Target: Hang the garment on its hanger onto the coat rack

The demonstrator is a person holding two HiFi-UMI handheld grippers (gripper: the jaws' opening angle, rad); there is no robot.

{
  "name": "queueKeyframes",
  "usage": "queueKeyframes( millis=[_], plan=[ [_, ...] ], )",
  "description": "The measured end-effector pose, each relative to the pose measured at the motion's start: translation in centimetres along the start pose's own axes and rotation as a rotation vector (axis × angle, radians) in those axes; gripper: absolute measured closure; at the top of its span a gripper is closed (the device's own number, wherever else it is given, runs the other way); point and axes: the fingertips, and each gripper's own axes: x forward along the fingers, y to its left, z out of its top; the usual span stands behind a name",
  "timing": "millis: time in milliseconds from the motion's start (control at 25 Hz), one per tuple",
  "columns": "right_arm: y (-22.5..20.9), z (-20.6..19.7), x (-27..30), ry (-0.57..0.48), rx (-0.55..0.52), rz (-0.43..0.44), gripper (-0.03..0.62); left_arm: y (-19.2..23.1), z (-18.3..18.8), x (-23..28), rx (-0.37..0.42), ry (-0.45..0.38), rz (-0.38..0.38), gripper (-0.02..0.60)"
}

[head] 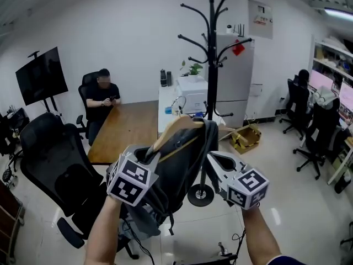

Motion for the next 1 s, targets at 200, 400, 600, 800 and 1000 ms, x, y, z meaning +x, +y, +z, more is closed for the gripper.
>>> queueKeyframes(
  millis=[200, 400, 600, 800, 1000],
  plan=[
    [-5.8, 0.6, -2.9, -0.018, -0.016, -0.079, 0.591, -3.5, 5.0, 4.9, 0.018, -0.053, -0.087, 0.512],
    [-11.5, 0.8, -5.4, -0.029, -0.028, -0.147, 0.591, -6.2, 9.3, 10.6, 0.013, -0.093, -0.167, 0.512],
    [-17.0, 1.1, -7.3, -0.041, -0.047, -0.189, 0.591, -7.5, 14.4, 16.3, -0.045, -0.120, -0.200, 0.512],
    [-22.8, 1.1, -8.7, -0.028, -0.076, -0.197, 0.591, -9.3, 19.5, 22.1, -0.033, -0.120, -0.183, 0.512],
    [-27.3, 0.0, -8.2, 0.036, -0.088, -0.132, 0.591, -9.7, 23.3, 27.1, -0.036, -0.096, -0.148, 0.512]
  ],
)
